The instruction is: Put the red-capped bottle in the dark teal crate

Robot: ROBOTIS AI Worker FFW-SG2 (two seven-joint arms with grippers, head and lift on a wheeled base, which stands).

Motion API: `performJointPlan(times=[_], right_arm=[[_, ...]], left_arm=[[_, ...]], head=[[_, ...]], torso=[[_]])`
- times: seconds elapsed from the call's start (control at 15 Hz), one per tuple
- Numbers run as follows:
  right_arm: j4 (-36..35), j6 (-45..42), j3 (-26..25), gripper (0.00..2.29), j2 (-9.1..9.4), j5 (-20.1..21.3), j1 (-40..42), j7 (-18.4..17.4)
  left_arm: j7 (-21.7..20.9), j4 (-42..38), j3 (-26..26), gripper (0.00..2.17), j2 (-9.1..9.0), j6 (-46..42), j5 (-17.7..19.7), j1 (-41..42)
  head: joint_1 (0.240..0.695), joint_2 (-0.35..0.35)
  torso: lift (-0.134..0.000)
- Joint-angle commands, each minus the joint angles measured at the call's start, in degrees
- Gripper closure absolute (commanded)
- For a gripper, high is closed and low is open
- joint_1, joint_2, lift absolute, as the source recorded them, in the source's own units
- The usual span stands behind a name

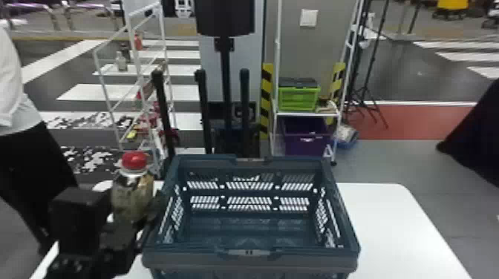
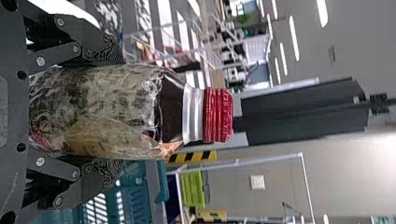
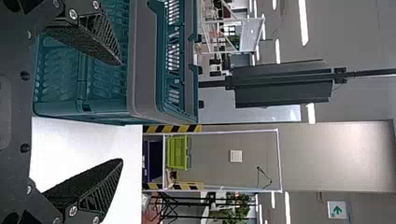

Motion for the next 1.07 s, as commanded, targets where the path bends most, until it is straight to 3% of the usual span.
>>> performJointPlan(times=[0.0,0.2,0.4,0.53,0.87,1.0], right_arm=[[-0.17,0.0,-0.31,0.15,0.44,0.0,0.12,0.01],[-0.26,0.0,-0.4,0.15,0.96,0.44,0.21,0.01],[-0.53,-0.18,-0.57,0.15,1.32,0.7,0.56,0.01],[-0.53,-0.18,-0.92,0.15,1.49,0.7,0.74,0.01],[0.0,-1.58,-1.72,0.15,1.84,0.44,1.35,-0.08],[0.53,-1.93,-1.8,0.15,1.84,0.17,1.35,-0.08]], left_arm=[[-7.18,1.73,-0.05,1.97,0.16,4.12,-1.28,-6.82],[-21.77,7.09,-0.93,1.97,-1.33,7.28,-5.76,-14.9],[-29.85,14.21,-4.71,1.97,-1.68,10.09,-7.69,-22.55],[-37.76,22.03,-7.35,1.97,-1.42,12.55,-8.4,-30.11],[-51.56,41.63,-18.95,1.97,-0.54,17.47,-14.55,-44.79],[-54.9,50.77,-23.43,1.97,-0.45,17.47,-17.54,-49.0]], head=[[0.499,0.0],[0.499,0.0],[0.499,0.0],[0.499,0.0],[0.499,0.0],[0.499,0.0]], torso=[[0.0],[0.0],[0.0],[0.0],[0.0],[0.0]])
